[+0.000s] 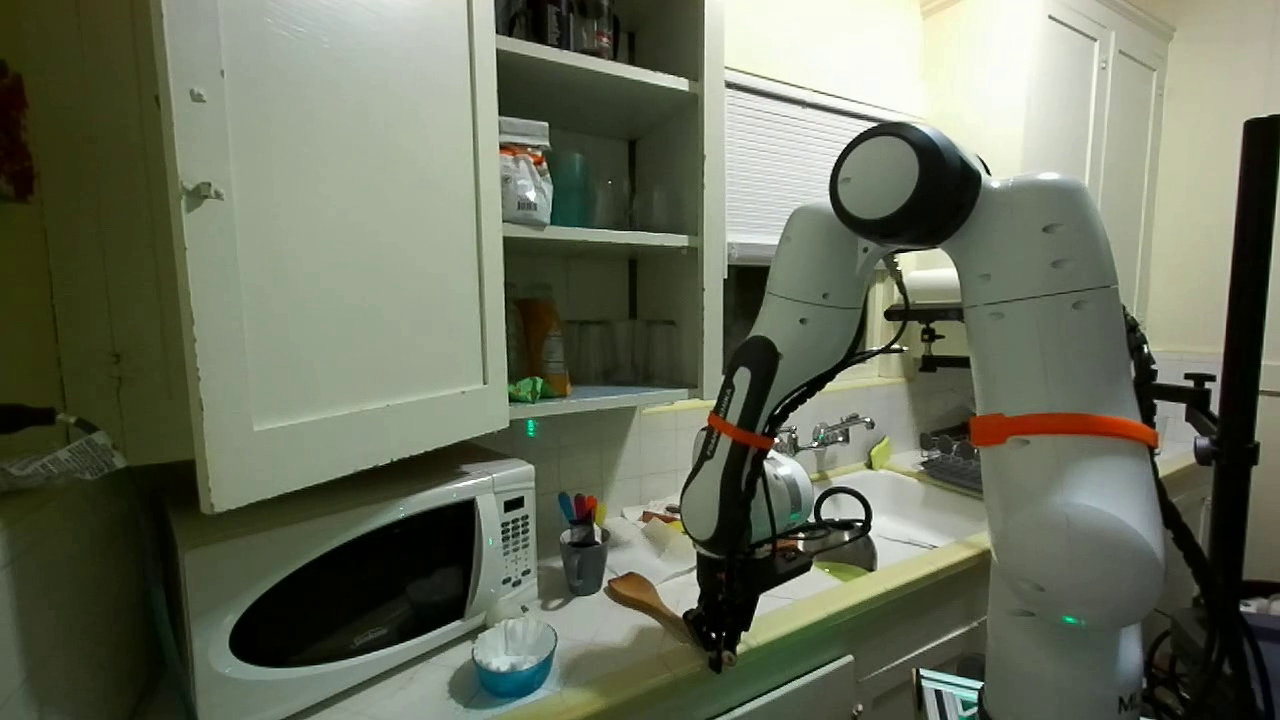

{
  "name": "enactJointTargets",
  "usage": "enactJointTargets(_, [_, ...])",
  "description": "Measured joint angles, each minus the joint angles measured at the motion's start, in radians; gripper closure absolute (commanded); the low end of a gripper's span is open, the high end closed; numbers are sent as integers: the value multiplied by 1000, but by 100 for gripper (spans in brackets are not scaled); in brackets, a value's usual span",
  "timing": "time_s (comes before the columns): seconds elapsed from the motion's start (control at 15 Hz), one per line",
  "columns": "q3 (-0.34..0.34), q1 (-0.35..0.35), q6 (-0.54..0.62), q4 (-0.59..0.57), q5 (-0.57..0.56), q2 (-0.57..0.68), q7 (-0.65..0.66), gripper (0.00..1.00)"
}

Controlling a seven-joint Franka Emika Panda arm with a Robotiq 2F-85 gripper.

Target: Pick up the cooking stick and put it on the shelf

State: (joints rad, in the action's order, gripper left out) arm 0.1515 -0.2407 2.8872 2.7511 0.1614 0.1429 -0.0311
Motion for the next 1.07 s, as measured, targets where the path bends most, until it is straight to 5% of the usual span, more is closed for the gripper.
enactJointTargets(0.53, [259,171,-48,-19,-590,-155,379,93])
enactJointTargets(0.8, [126,62,-164,-6,-764,-355,493,93])
enactJointTargets(1.07, [98,84,-203,-13,-764,-488,493,93])
